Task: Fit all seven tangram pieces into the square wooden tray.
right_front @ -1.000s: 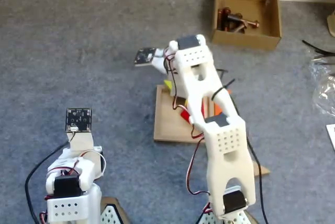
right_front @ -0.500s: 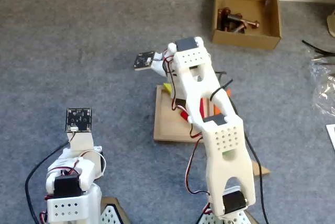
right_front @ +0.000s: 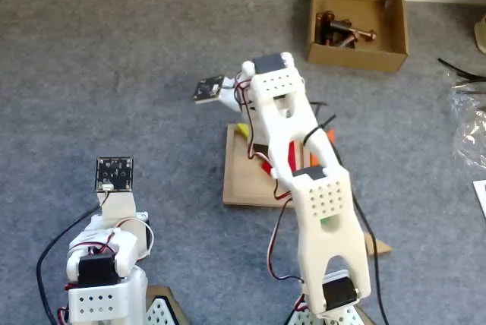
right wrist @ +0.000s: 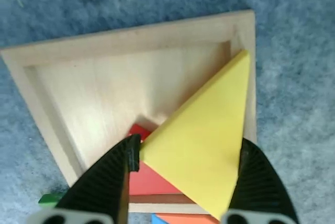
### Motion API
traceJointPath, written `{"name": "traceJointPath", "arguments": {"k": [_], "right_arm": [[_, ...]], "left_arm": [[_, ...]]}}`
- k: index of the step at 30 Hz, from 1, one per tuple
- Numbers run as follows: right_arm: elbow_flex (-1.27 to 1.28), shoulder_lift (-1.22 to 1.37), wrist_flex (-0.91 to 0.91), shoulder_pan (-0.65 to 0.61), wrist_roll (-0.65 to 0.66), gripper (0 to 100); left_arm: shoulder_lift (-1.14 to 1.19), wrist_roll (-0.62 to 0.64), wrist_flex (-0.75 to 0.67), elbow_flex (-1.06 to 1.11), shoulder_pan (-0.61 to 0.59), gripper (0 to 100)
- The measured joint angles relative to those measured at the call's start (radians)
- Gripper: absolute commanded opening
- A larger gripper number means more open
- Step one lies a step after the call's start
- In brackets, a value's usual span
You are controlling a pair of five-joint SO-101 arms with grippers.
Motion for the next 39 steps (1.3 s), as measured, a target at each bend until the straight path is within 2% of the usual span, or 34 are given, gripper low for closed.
{"name": "traceJointPath", "arguments": {"k": [11,20,39], "right_arm": [[0.003,0.014,0.018,-0.069,0.002,12.4],[0.003,0.015,0.018,-0.074,0.002,12.4],[0.002,0.015,0.018,0.049,0.005,12.4]], "left_arm": [[0.0,0.0,0.0,0.0,0.0,0],[0.0,0.0,0.0,0.0,0.0,0],[0.0,0.0,0.0,0.0,0.0,0]]}}
